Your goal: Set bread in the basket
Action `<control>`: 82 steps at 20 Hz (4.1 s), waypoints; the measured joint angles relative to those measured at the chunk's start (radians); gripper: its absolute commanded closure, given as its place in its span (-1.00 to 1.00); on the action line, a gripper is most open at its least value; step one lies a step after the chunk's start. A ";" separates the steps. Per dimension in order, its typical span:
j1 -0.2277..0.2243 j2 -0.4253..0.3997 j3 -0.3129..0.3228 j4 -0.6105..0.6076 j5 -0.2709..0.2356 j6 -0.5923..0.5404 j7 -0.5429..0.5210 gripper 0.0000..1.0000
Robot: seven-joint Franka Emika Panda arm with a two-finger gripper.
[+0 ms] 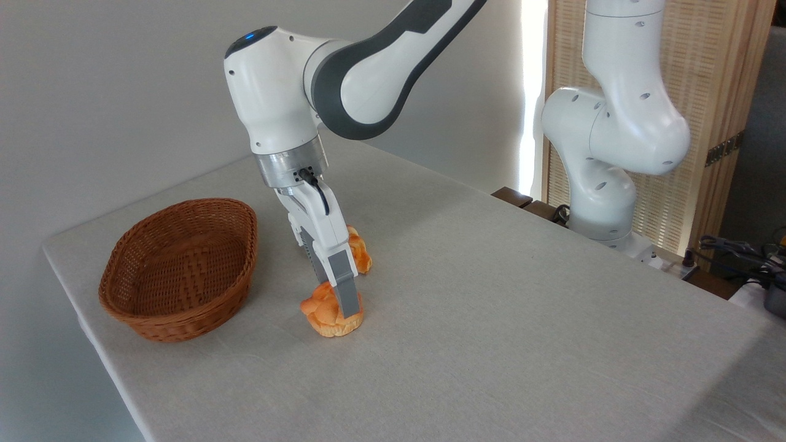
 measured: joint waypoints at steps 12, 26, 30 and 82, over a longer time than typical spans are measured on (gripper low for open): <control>0.000 0.000 0.000 0.000 0.000 0.001 0.004 0.52; 0.000 0.073 -0.045 0.331 -0.163 -0.018 -0.012 0.33; 0.000 0.172 -0.094 0.395 -0.168 0.108 -0.129 0.26; 0.014 0.068 0.180 0.564 -0.181 -0.416 0.028 -1.00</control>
